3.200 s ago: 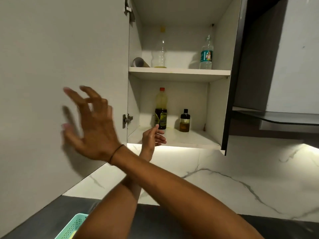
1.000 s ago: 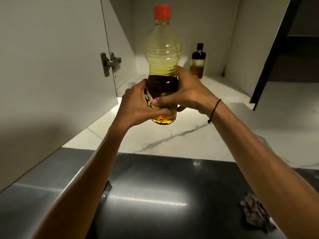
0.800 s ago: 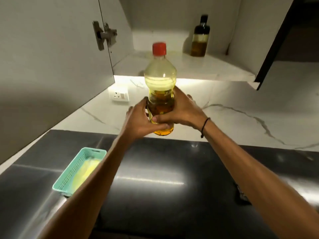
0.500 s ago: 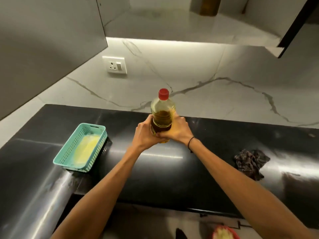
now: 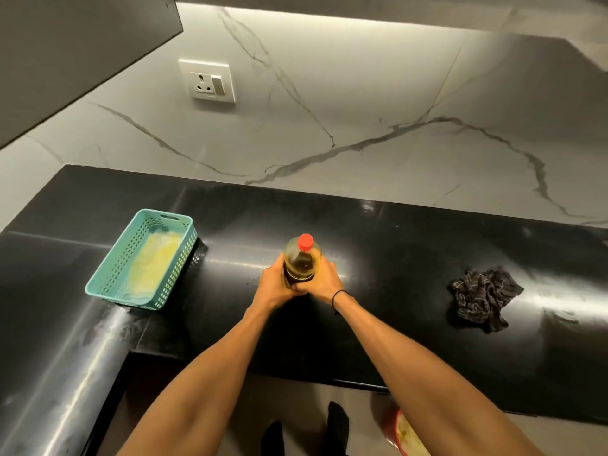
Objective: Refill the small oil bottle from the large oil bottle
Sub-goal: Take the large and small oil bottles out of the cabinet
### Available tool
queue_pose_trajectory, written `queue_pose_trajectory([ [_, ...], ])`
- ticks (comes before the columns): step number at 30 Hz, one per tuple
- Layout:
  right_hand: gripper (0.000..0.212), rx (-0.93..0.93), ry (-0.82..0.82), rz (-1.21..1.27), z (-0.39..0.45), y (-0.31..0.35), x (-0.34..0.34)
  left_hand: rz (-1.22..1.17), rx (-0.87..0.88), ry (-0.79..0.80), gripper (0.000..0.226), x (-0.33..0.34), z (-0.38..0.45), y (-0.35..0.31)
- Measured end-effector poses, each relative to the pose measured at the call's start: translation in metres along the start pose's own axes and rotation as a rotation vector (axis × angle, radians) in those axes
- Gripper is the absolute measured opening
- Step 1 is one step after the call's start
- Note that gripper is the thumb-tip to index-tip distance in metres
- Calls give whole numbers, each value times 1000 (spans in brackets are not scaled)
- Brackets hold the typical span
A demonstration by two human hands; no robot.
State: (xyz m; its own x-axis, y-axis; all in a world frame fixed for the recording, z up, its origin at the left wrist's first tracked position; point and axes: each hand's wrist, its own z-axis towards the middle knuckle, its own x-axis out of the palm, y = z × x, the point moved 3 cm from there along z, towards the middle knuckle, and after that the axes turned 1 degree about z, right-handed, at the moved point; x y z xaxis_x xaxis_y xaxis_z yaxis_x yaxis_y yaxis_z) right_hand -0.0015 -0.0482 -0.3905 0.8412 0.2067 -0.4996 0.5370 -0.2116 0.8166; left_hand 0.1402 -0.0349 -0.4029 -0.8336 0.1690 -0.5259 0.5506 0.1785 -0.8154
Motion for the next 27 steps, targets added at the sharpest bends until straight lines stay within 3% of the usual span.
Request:
queue_pose_trajectory([
  [4, 82, 16, -31, 43, 1, -1, 5, -19, -42, 11, 87, 0, 2, 2],
  [8, 84, 14, 37, 23, 5, 1, 4, 112, -53, 146, 93, -6, 9, -4],
  [12, 85, -62, 121, 5, 3, 1, -20, 117, 53, 199, 111, -27, 7, -11],
  [15, 88, -114, 49, 99, -3, 16, -53, 90, 227, 11, 110, -56, 2, -32],
  [20, 61, -367, -153, 259, -21, 82, -109, -155, 590, -426, 51, -109, -15, -115],
  [27, 25, -689, -423, 360, -57, 206, -169, -196, 895, -571, 28, -137, -29, -260],
])
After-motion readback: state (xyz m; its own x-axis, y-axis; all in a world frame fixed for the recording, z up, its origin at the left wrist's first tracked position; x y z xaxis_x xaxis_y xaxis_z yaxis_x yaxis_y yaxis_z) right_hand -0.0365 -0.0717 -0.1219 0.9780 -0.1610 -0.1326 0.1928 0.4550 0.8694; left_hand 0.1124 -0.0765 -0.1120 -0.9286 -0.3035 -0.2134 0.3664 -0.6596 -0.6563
